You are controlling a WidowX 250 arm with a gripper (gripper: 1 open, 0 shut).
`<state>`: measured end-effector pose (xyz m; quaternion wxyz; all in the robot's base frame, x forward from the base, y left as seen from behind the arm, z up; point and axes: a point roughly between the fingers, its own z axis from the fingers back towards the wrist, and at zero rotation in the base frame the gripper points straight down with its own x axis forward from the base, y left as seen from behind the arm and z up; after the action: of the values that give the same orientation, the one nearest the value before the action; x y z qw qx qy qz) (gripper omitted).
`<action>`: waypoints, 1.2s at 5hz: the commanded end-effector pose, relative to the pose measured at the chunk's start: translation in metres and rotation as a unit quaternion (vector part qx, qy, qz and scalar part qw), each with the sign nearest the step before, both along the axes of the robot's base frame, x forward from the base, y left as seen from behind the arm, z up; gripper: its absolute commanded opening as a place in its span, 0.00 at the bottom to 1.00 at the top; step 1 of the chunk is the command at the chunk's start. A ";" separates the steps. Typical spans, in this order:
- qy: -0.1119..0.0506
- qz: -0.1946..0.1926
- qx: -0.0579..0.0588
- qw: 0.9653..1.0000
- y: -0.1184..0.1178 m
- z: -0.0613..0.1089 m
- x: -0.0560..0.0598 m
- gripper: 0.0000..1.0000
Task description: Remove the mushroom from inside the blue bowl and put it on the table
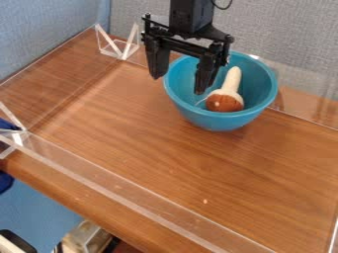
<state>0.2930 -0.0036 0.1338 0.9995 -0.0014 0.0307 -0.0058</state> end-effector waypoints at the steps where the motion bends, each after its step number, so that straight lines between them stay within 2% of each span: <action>1: 0.000 -0.008 0.000 1.000 -0.005 -0.006 0.011 1.00; 3: -0.009 -0.032 0.003 0.999 -0.032 -0.017 0.048 1.00; 4: -0.008 -0.039 0.008 0.999 -0.042 -0.026 0.061 1.00; 6: -0.003 -0.036 0.014 0.999 -0.043 -0.038 0.069 1.00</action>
<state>0.3535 -0.0408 0.0765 0.9973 0.0159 0.0617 -0.0368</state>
